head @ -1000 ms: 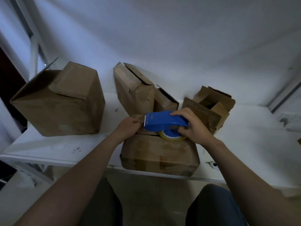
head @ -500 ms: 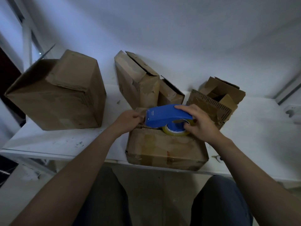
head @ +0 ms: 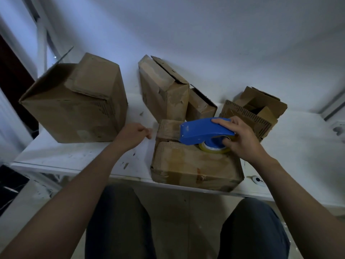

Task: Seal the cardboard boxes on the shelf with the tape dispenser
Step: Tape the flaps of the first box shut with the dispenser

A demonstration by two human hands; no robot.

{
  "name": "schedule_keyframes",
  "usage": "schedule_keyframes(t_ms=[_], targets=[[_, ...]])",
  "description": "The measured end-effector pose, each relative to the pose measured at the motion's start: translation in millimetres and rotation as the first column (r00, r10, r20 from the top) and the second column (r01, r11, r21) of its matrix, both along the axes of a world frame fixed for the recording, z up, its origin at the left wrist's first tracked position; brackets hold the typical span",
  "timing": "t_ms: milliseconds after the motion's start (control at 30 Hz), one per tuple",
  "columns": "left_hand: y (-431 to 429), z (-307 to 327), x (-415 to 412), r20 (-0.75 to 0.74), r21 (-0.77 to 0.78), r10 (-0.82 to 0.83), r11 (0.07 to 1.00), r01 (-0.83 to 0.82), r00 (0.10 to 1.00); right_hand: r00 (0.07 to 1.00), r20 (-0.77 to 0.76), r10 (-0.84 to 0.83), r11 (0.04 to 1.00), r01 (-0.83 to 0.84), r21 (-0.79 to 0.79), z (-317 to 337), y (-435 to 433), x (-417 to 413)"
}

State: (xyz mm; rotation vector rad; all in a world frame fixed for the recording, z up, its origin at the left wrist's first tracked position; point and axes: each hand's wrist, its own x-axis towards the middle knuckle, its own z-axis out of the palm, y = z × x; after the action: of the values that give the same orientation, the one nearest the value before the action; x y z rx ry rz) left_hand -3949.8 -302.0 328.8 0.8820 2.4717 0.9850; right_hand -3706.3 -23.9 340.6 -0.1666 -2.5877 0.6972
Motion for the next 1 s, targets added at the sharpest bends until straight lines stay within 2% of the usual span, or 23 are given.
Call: schedule_keyframes(t_ms=[167,533,1000], targets=[[-32.1,-9.3,-15.0,0.041,0.014,0.138,0.990,-0.139,0.990,0.996,-0.013,-0.093,0.995,0.094,0.042,-3.2,15.6,13.6],[-28.5,-32.7,-17.6,0.068,0.147,0.118,0.981,-0.127,0.991,0.988,-0.026,-0.155,0.988,0.155,0.019,-1.8,8.4,23.9],[-11.4,-52.7,-4.9,0.100,0.190,0.057,0.979,-0.075,0.993,0.960,-0.068,-0.272,0.962,0.274,0.016,-6.3,5.8,37.2]])
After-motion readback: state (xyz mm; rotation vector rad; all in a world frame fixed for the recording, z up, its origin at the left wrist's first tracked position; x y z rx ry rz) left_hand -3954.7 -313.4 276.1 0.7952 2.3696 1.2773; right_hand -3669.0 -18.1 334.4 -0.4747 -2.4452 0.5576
